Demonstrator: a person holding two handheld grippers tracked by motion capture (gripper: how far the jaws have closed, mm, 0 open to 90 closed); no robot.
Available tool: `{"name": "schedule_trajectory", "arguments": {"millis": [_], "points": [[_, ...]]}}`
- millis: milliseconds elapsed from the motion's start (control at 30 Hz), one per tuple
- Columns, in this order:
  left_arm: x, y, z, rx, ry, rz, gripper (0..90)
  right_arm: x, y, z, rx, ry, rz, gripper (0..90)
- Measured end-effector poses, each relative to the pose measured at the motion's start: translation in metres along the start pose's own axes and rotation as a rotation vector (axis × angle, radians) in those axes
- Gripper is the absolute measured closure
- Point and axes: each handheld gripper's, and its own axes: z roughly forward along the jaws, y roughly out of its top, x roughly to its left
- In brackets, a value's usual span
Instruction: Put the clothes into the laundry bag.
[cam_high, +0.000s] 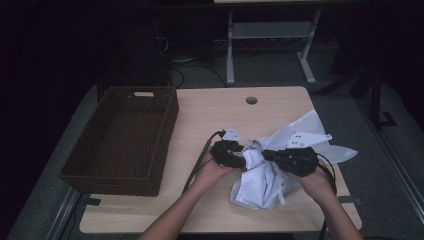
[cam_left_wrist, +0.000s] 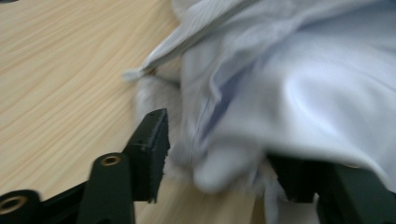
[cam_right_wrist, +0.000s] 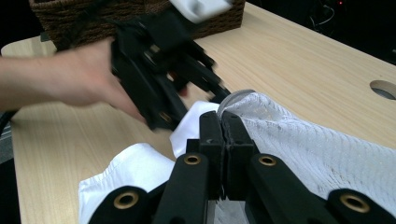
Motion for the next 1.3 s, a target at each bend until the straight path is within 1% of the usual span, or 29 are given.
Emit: {"name": "schedule_trajectory", "arguments": {"millis": [67,100,133,233,300,400,467,533,600,667,733,800,833,867,900,933,1000,1067,1100,1133,1233,1267,1300], "points": [[0.008,-0.007,-0.016,0.0,0.027,0.002,40.2,-0.001,0.0,0.0,-0.001,-0.003,0.003,88.2],[0.012,-0.01,-0.02,0.0,0.033,-0.005,40.3,-0.001,0.0,0.0,-0.001,-0.004,0.004,88.2],[0.018,-0.013,-0.025,0.005,0.051,-0.018,40.8,-0.001,0.0,0.0,-0.002,-0.004,0.004,88.2],[0.031,-0.019,-0.027,0.02,0.092,-0.046,45.3,-0.001,0.0,0.002,0.001,-0.003,0.005,88.1],[0.039,-0.019,-0.021,0.025,0.109,-0.053,47.4,0.0,0.0,0.003,0.006,-0.003,0.003,88.1],[0.046,-0.015,-0.002,0.045,0.113,-0.058,47.6,0.0,-0.001,0.005,0.009,0.001,0.003,88.1],[0.048,-0.012,0.009,0.053,0.1,-0.058,48.0,0.0,-0.002,0.006,0.01,0.003,0.004,88.1],[0.048,-0.008,0.021,0.069,0.091,-0.041,49.3,0.0,-0.002,0.005,0.009,0.006,0.007,88.1],[0.048,-0.006,0.027,0.074,0.085,-0.035,51.2,-0.001,-0.003,0.005,0.006,0.008,0.011,88.1],[0.047,-0.005,0.033,0.081,0.067,-0.031,53.6,-0.001,-0.003,0.004,0.004,0.007,0.013,88.1],[0.045,-0.005,0.038,0.1,0.046,-0.021,59.8,-0.002,-0.003,0.004,0.003,0.006,0.013,88.1],[0.043,-0.005,0.041,0.125,0.032,0.005,75.2,-0.002,-0.003,0.003,0.002,0.005,0.012,88.2],[0.041,-0.006,0.042,0.136,0.033,0.014,80.0,-0.002,-0.003,0.003,0.003,0.005,0.013,88.1],[0.04,-0.006,0.042,0.149,0.044,0.034,84.2,-0.002,-0.003,0.004,0.003,0.005,0.012,88.1],[0.04,-0.005,0.042,0.151,0.043,0.035,87.8,-0.002,-0.003,0.004,0.003,0.004,0.012,88.2],[0.04,-0.005,0.041,0.154,0.049,0.031,88.9,-0.002,-0.003,0.004,0.003,0.004,0.012,88.1],[0.041,-0.005,0.036,0.159,0.076,0.028,89.5,-0.002,-0.002,0.004,0.002,0.004,0.011,88.1],[0.043,-0.007,0.027,0.154,0.104,0.013,89.6,-0.002,-0.002,0.003,0.0,0.003,0.01,88.1],[0.044,-0.009,0.024,0.149,0.111,0.006,89.6,-0.001,-0.002,0.003,-0.002,0.003,0.011,88.1],[0.046,-0.011,0.017,0.147,0.127,-0.004,89.6,-0.002,-0.002,0.003,-0.003,0.002,0.01,88.1],[0.05,-0.018,0.0,0.144,0.175,-0.017,89.6,-0.003,-0.001,0.003,-0.007,-0.003,0.009,88.2],[0.053,-0.023,-0.01,0.14,0.199,-0.028,89.6,-0.003,-0.001,0.004,-0.008,-0.004,0.01,88.2],[0.054,-0.025,-0.017,0.136,0.214,-0.039,89.6,-0.003,-0.001,0.004,-0.007,-0.004,0.013,88.2]]}}
